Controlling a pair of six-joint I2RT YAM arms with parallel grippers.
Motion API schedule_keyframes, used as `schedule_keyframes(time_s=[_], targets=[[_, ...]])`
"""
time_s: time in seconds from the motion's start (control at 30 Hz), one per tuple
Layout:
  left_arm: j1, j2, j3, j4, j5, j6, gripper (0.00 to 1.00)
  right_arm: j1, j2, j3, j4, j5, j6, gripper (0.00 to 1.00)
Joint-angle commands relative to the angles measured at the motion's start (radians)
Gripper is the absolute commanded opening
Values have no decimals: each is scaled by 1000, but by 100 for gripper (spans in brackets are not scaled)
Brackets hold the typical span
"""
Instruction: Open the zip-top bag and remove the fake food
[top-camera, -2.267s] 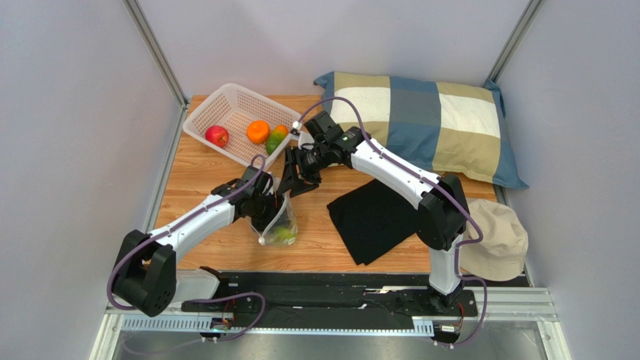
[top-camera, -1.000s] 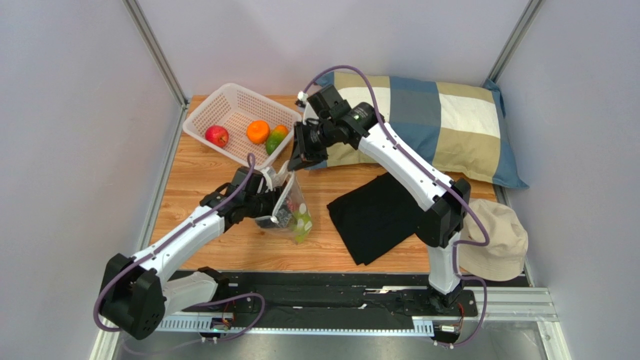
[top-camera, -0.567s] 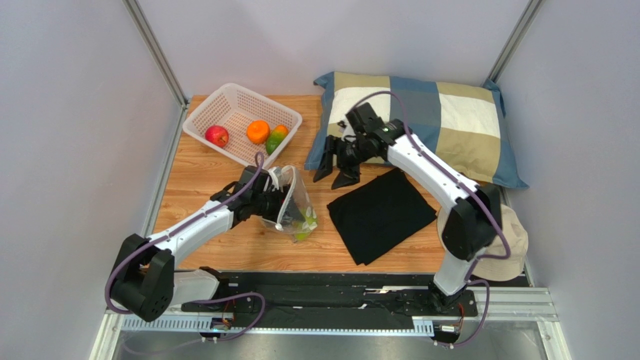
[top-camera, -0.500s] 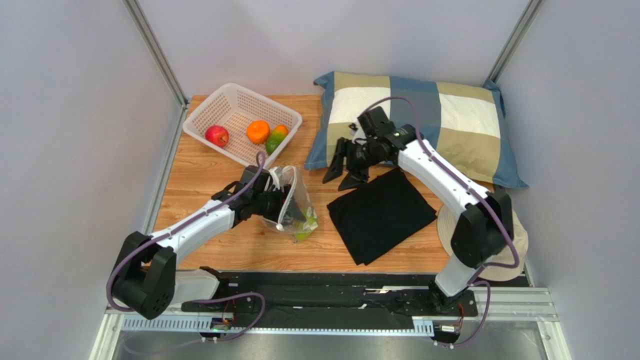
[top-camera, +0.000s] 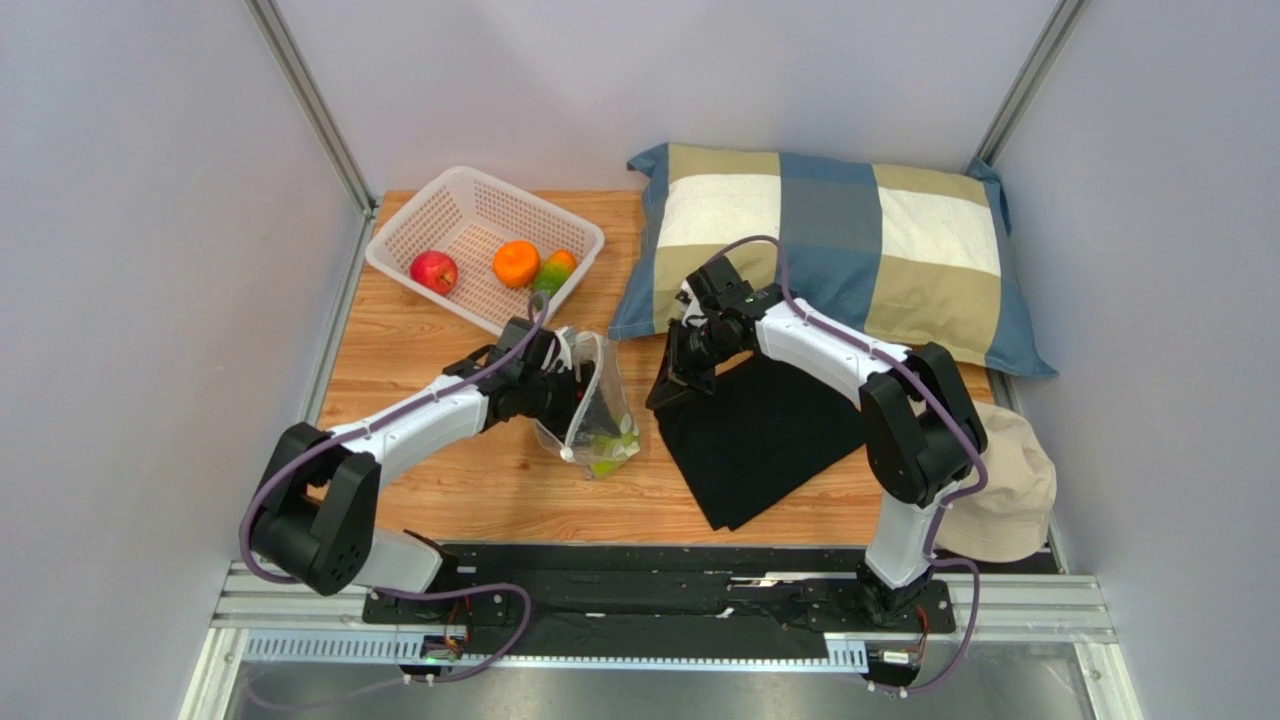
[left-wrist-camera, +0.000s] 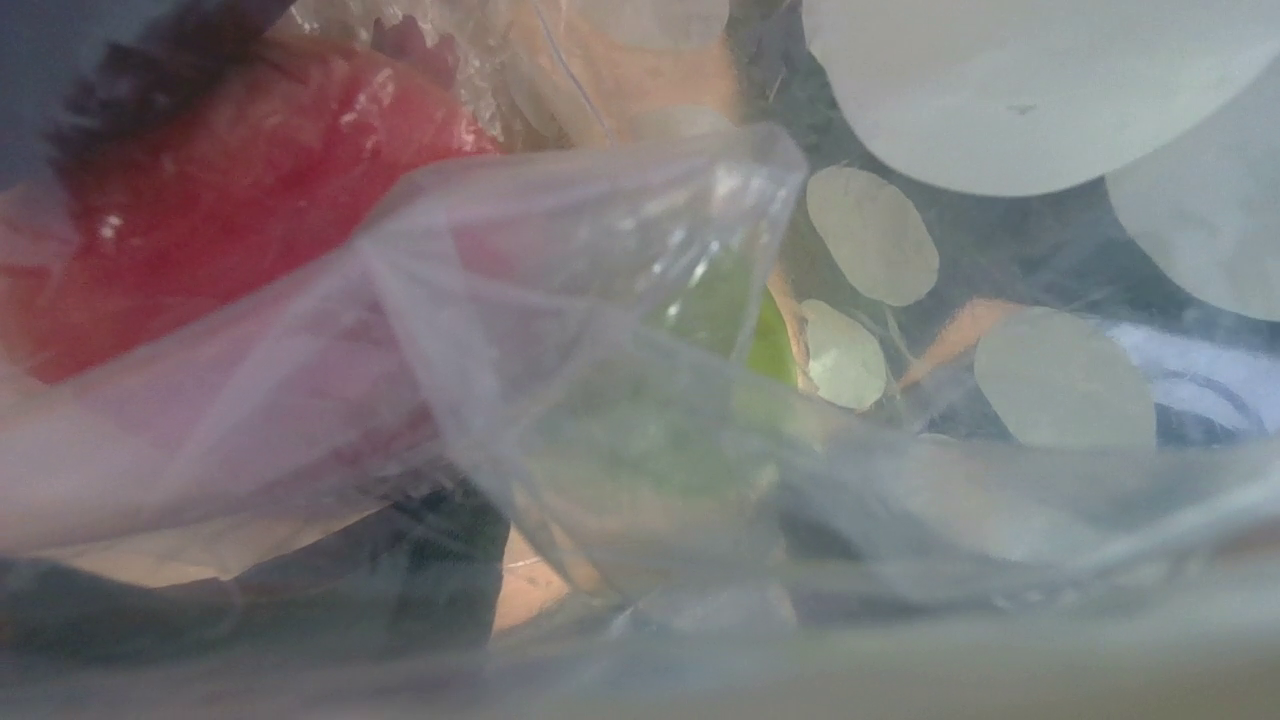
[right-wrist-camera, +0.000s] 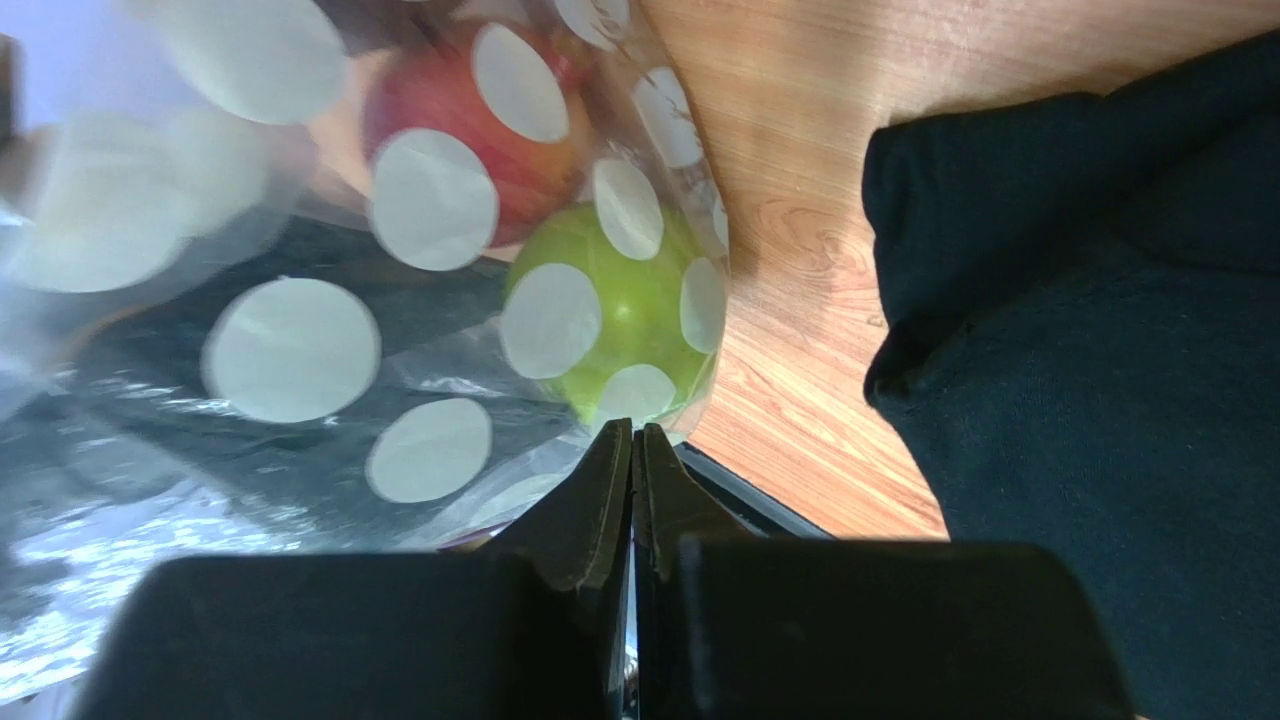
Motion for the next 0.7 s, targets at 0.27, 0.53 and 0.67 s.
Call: schedule_keyframes(time_s=[0.27,0.53,0.67], targets=[[-45,185,137,-142,-81,-4,69,38,107,-43,89,-35,8,0],[-53,58,71,-41,-64,-94,79,51,173,10,88,-19,-41,0],[-62,-1,73,-59,-112,-80,85,34,173,64,39,9,-81,0]])
